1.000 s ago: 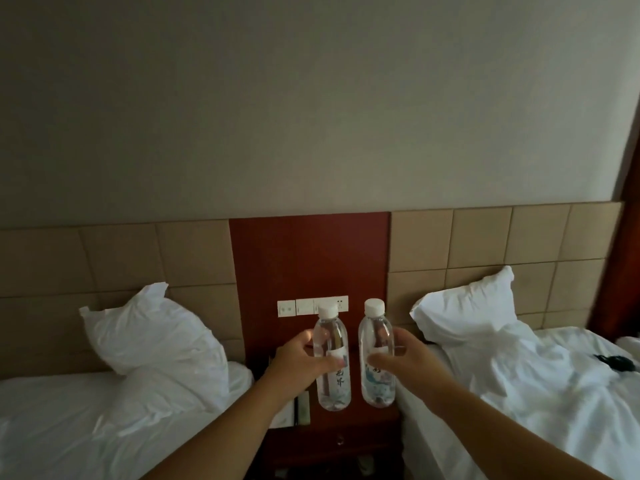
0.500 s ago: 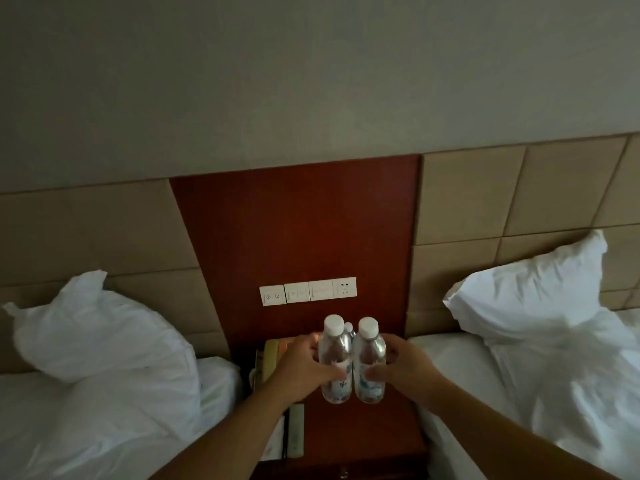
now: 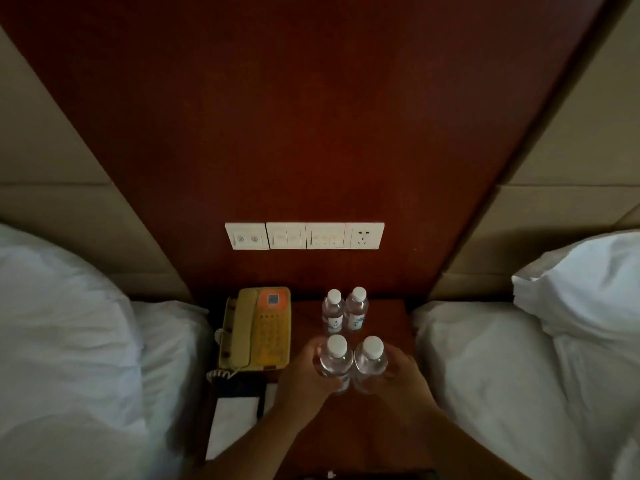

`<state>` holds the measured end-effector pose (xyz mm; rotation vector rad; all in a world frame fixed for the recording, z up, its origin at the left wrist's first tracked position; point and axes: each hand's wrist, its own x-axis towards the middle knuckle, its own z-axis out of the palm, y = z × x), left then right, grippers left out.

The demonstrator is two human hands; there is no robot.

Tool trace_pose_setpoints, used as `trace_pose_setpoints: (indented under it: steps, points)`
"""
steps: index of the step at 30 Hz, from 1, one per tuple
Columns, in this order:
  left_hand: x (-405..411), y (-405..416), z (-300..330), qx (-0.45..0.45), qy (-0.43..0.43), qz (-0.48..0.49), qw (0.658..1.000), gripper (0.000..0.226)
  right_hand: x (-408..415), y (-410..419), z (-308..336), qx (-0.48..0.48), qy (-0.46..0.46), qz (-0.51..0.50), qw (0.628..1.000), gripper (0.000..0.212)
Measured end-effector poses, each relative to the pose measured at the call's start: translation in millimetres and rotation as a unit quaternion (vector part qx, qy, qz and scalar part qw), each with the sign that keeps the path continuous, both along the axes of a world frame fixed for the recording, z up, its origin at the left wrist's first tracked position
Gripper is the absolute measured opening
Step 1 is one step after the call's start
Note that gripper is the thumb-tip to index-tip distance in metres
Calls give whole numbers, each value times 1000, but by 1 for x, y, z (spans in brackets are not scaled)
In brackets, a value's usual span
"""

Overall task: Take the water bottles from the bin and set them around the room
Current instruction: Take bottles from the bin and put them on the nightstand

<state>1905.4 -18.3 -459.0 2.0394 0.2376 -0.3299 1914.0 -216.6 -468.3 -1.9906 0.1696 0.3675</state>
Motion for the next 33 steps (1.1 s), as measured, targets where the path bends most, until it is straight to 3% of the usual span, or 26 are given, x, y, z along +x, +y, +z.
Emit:
trace_pose_setpoints:
  steps: [5, 10, 14, 22, 26, 31, 33]
  points:
    - [38, -8, -66, -10, 19, 44, 999, 62, 47, 5, -52, -10, -5, 6, 1000, 34]
    - [63, -9, -112, -1, 26, 39, 999, 60, 76, -1, -99, 13, 47, -30, 998, 52]
    - [74, -8, -129, 0, 24, 43, 999, 61, 92, -4, -122, 10, 45, -9, 999, 44]
    - [88, -18, -132, 0, 23, 93, 995, 63, 107, -11, -130, 8, 75, -2, 997, 63]
    - [89, -19, -138, 0, 47, 108, 993, 67, 106, -13, -128, -41, 78, 8, 996, 71]
    - [81, -21, -133, 39, 75, 101, 991, 88, 104, -18, -124, -120, 118, 55, 984, 99]
    - [75, -19, -128, 56, 107, 96, 988, 87, 101, -24, -122, -138, 169, 68, 974, 74]
